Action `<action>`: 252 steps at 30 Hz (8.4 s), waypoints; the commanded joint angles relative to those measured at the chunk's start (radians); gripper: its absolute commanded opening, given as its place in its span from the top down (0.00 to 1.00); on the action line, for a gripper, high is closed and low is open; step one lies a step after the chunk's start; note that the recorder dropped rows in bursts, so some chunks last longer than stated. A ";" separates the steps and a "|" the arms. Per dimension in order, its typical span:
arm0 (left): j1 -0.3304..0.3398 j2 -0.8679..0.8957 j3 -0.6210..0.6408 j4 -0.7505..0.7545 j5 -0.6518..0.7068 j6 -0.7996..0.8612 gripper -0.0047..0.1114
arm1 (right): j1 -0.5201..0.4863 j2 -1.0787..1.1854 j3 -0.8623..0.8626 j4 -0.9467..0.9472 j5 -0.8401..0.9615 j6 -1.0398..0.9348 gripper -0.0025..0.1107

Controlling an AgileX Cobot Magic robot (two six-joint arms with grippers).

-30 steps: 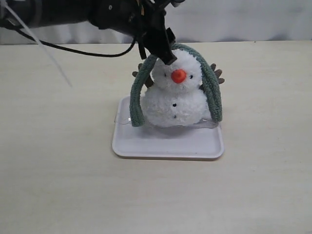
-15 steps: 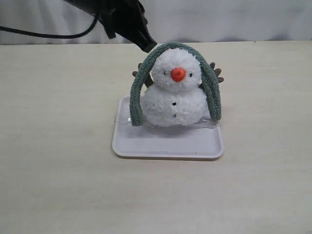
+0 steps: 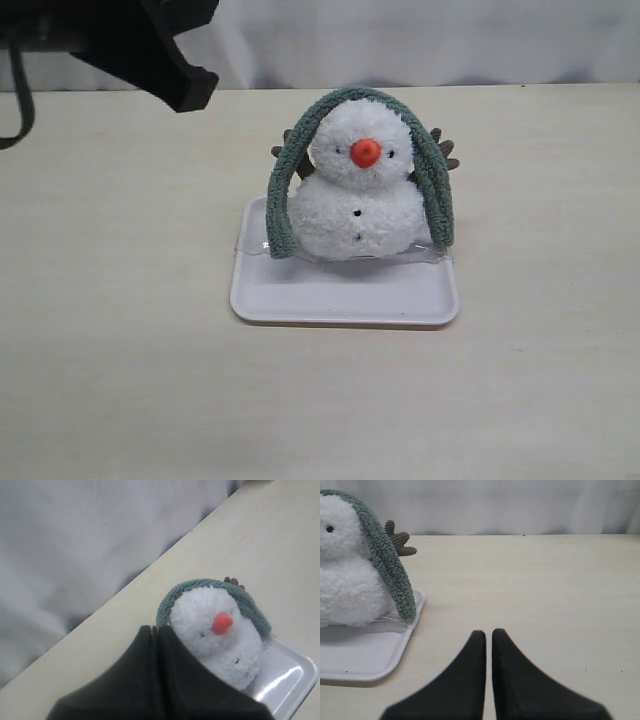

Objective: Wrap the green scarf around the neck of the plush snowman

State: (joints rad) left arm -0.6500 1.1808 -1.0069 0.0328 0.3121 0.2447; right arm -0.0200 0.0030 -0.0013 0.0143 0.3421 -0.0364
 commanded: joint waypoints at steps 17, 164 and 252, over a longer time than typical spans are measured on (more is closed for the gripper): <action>0.004 0.053 0.217 0.060 -0.457 -0.007 0.96 | -0.001 -0.003 0.001 -0.001 0.001 0.000 0.94; 0.004 -0.290 0.215 -0.094 0.057 -0.011 0.96 | 0.291 1.785 -1.228 0.045 0.311 -0.318 0.61; 0.149 0.564 0.315 0.246 -0.965 -0.314 0.60 | 0.324 1.744 -1.372 0.464 0.281 -0.605 0.94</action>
State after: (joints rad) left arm -0.5056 1.7057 -0.6916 0.1853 -0.5154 0.0396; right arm 0.3041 1.7488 -1.3647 0.4699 0.6328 -0.6135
